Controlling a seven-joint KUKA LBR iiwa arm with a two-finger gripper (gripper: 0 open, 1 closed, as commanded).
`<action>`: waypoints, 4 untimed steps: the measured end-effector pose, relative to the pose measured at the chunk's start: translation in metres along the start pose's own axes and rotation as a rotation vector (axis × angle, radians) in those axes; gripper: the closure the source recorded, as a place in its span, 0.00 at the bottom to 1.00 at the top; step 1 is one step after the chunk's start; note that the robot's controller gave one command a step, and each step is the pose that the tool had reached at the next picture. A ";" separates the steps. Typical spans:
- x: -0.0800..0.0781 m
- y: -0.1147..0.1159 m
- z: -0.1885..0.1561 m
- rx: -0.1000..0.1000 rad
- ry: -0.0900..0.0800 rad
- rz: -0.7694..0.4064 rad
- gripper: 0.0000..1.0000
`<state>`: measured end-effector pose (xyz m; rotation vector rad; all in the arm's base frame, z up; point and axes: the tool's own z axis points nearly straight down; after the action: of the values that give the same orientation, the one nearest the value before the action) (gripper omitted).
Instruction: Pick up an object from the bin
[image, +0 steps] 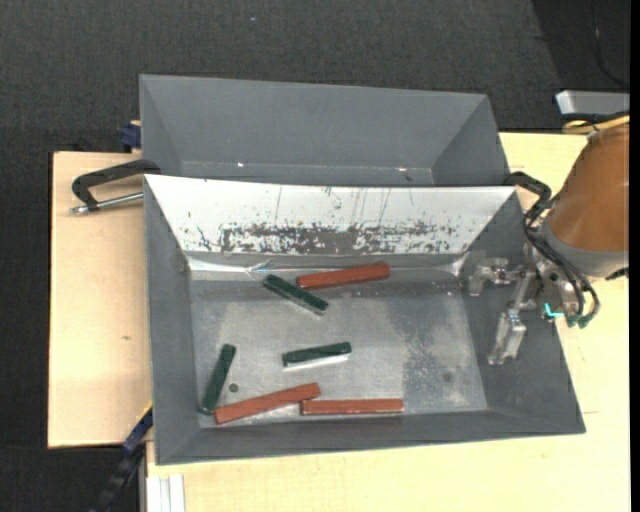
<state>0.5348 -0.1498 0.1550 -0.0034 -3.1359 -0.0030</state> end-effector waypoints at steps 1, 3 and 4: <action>-0.002 0.001 -0.004 0.002 -0.008 -0.003 1.00; 0.017 0.014 0.011 0.004 -0.013 -0.135 1.00; 0.017 0.038 0.046 0.003 -0.007 -0.467 1.00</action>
Offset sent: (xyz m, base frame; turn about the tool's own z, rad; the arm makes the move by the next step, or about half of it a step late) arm 0.0000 0.0000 0.0000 0.0000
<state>0.5172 -0.1115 0.1092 0.7234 -3.0588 -0.0004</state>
